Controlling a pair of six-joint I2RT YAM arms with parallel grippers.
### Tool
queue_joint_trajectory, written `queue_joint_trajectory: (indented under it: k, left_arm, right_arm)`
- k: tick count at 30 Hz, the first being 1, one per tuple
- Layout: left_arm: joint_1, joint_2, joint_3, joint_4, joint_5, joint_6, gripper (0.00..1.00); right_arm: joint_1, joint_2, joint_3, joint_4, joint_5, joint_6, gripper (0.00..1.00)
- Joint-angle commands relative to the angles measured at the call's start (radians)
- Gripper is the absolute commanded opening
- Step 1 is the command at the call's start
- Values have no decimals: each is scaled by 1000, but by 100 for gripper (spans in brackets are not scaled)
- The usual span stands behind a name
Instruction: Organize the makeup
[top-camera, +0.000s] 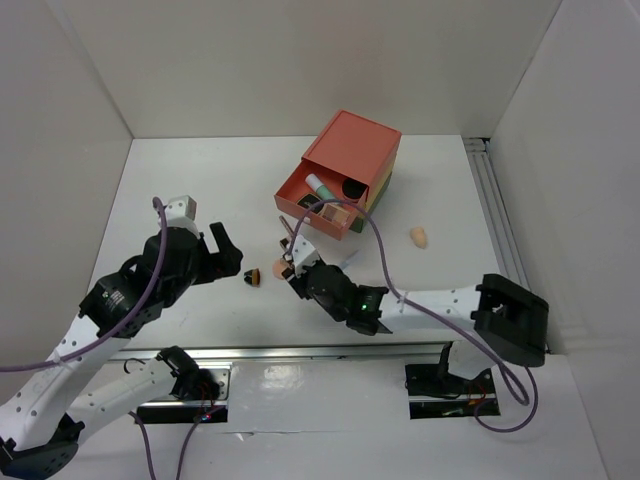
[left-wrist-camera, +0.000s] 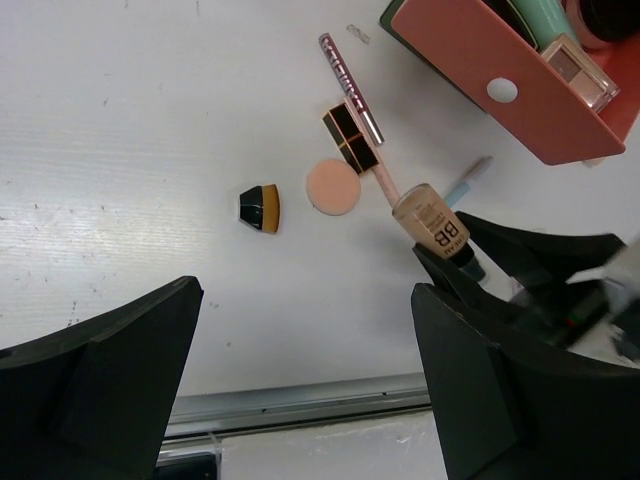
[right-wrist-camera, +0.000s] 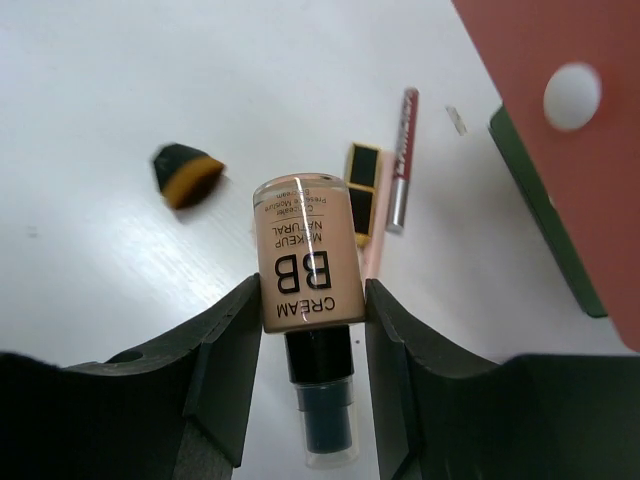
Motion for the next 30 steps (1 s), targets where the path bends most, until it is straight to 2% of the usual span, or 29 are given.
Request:
queue_joint_trajectory:
  k: [1, 5, 8, 10, 17, 22, 24, 28, 30]
  left_arm:
    - [7, -2, 12, 11, -9, -34, 100]
    - [7, -2, 23, 11, 13, -55, 100]
    - [7, 19, 12, 41, 27, -56, 100]
    - [7, 48, -1, 66, 54, -56, 100]
    - [7, 163, -35, 224, 162, -31, 100]
    - [7, 275, -35, 320, 205, 3, 99]
    - [7, 309, -23, 359, 244, 16, 95]
    - [7, 379, 3, 394, 254, 27, 92]
    - [7, 416, 26, 405, 268, 38, 90]
  right_arm:
    - [17, -113, 42, -101, -69, 17, 2]
    - [8, -223, 148, -165, -69, -45, 2]
    - [-80, -223, 272, -216, -83, -86, 2]
    - [-171, -171, 370, -265, -101, -100, 3]
    - [-355, 19, 563, -314, -231, -123, 4]
    - [-424, 152, 623, -325, -267, -123, 10]
    - [-446, 174, 640, -337, -267, -123, 14]
    - [-455, 183, 631, -325, -186, -123, 16]
    - [-455, 183, 619, -316, -155, -123, 21]
